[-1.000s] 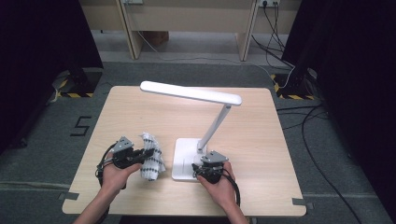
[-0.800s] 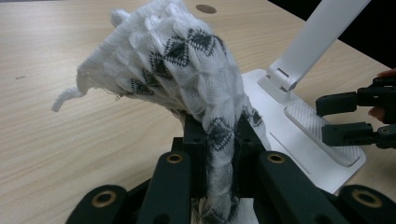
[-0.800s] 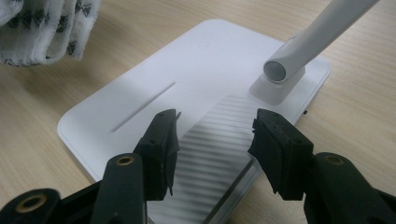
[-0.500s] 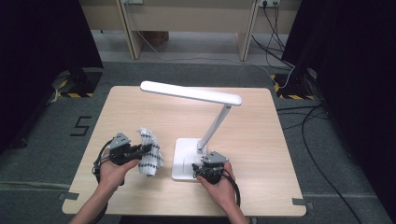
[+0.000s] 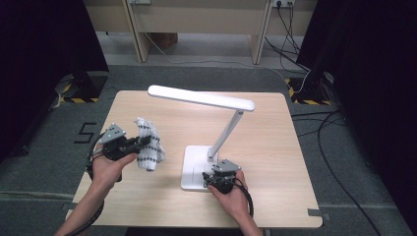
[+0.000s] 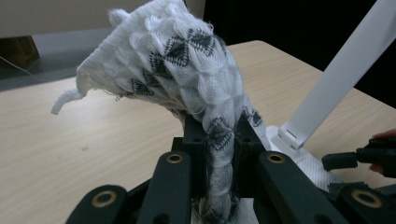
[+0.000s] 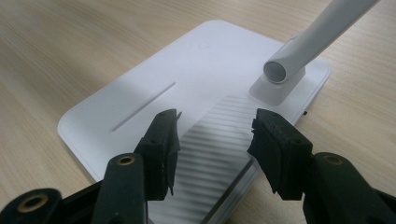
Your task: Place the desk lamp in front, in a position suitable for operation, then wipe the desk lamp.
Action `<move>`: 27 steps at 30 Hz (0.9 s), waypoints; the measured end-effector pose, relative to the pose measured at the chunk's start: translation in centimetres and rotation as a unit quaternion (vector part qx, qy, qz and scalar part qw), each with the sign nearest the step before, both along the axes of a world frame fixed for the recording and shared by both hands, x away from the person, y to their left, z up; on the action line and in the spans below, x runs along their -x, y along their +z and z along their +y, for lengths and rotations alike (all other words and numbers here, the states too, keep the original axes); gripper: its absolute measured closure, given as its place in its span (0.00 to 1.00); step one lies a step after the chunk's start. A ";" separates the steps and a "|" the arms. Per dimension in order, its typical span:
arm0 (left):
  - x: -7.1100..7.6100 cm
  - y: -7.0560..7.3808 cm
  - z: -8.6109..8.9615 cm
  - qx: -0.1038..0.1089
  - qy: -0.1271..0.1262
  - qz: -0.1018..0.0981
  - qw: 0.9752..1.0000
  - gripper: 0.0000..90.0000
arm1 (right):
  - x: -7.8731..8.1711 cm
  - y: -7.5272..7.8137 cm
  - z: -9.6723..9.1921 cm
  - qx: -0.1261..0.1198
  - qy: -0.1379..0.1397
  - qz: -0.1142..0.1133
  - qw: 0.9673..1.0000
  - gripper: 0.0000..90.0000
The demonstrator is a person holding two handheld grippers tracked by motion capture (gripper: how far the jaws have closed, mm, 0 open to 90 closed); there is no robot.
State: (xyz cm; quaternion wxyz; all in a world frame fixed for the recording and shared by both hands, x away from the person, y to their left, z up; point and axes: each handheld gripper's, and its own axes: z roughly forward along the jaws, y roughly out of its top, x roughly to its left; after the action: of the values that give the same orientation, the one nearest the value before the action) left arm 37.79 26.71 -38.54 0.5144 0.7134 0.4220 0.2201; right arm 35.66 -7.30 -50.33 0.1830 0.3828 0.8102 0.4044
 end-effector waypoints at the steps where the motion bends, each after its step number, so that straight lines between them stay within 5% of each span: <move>1: 0.0 0.0 0.0 0.000 0.000 0.000 1.000 0.89 | 0.0 0.0 0.0 0.000 0.000 0.000 1.000 0.57; 6: -0.2 1.7 0.6 -0.004 0.001 -0.015 1.000 0.89 | 0.0 0.0 0.0 0.002 0.000 0.000 1.000 0.57; 27: -0.8 3.6 0.2 0.002 -0.006 -0.028 1.000 0.89 | -0.1 0.0 -0.1 -0.001 0.005 -0.001 1.000 0.57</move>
State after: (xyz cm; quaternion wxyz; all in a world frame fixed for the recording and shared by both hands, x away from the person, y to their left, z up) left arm 38.60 26.90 -34.97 0.5289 0.7084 0.4037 0.2355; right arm 35.74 -7.45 -50.37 0.1811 0.3785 0.8114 0.4068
